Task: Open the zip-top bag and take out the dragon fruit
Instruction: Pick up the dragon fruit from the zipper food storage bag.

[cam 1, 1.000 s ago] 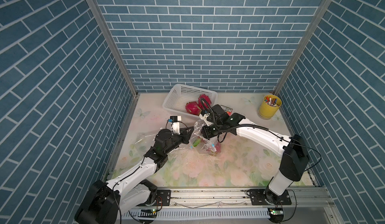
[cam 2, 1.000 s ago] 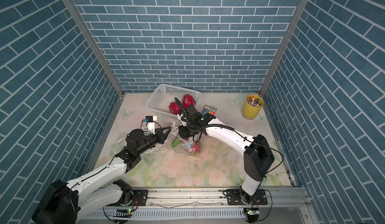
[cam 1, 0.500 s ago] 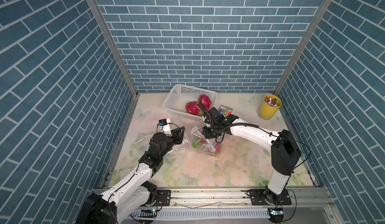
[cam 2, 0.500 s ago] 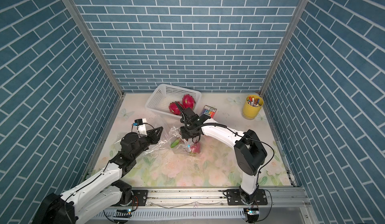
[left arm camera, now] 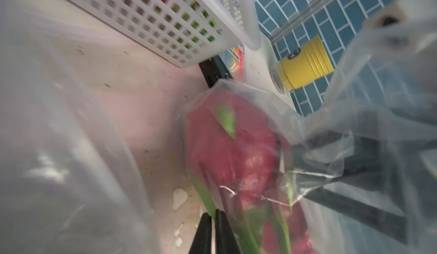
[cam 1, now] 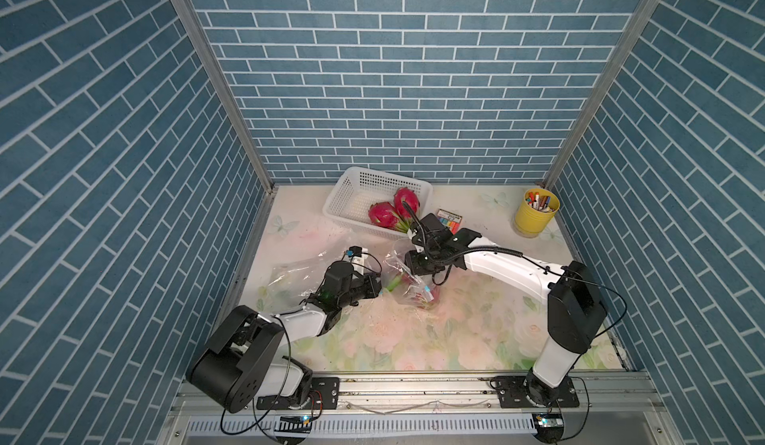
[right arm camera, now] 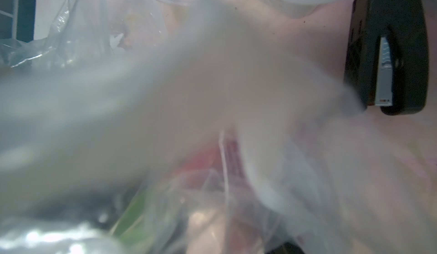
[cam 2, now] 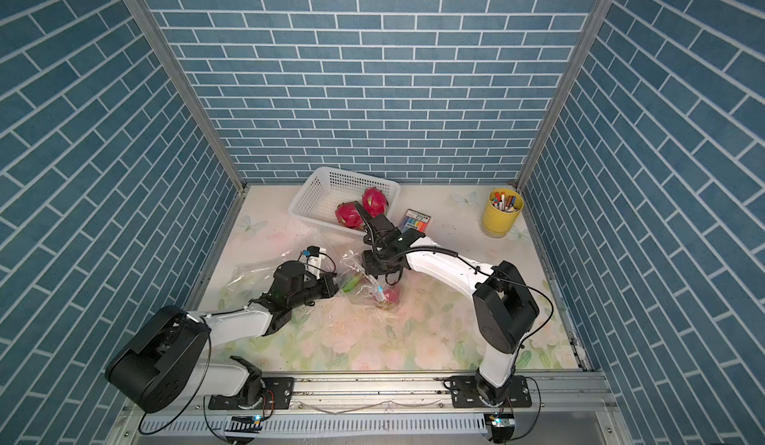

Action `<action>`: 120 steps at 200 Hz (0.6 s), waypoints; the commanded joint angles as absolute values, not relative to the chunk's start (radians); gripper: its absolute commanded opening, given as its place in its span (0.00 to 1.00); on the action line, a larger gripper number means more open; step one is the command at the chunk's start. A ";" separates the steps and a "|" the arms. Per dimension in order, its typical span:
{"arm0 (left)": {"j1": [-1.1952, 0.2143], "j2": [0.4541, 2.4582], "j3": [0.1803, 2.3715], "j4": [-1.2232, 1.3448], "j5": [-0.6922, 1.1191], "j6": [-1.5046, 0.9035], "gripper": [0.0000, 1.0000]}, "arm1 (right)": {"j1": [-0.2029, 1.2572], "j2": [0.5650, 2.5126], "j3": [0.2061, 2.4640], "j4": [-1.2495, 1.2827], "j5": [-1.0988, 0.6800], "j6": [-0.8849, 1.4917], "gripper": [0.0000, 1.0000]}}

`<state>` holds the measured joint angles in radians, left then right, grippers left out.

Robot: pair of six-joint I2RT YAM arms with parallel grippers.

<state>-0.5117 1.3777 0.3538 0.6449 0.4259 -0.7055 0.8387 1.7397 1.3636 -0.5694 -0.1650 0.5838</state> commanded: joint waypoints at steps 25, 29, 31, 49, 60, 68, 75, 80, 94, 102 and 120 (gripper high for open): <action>-0.576 1.466 0.382 0.795 0.507 -0.754 0.09 | 0.836 1.690 1.334 -0.537 -0.259 0.683 0.51; -0.578 1.473 0.383 0.808 0.510 -0.761 0.09 | 0.836 1.689 1.331 -0.536 -0.261 0.686 0.51; -0.581 1.476 0.383 0.816 0.512 -0.766 0.09 | 0.834 1.689 1.328 -0.534 -0.262 0.688 0.51; -0.593 1.496 0.388 0.884 0.522 -0.806 0.09 | 0.836 1.684 1.307 -0.542 -0.254 0.703 0.51; -0.602 1.504 0.393 0.907 0.522 -0.819 0.09 | 0.837 1.674 1.291 -0.549 -0.240 0.711 0.51; -0.608 1.510 0.399 0.918 0.520 -0.825 0.09 | 0.836 1.667 1.281 -0.557 -0.236 0.715 0.50; -0.614 1.515 0.403 0.922 0.517 -0.828 0.09 | 0.836 1.664 1.279 -0.574 -0.236 0.715 0.49; -0.619 1.519 0.407 0.923 0.515 -0.830 0.09 | 0.836 1.662 1.277 -0.586 -0.235 0.715 0.49; -0.633 1.533 0.414 0.931 0.511 -0.830 0.09 | 0.835 1.652 1.255 -0.605 -0.224 0.716 0.48; -0.640 1.541 0.415 0.935 0.508 -0.831 0.09 | 0.836 1.649 1.239 -0.610 -0.216 0.718 0.48; -0.647 1.567 0.415 0.945 0.512 -0.840 0.09 | 0.836 1.656 1.213 -0.596 -0.209 0.722 0.48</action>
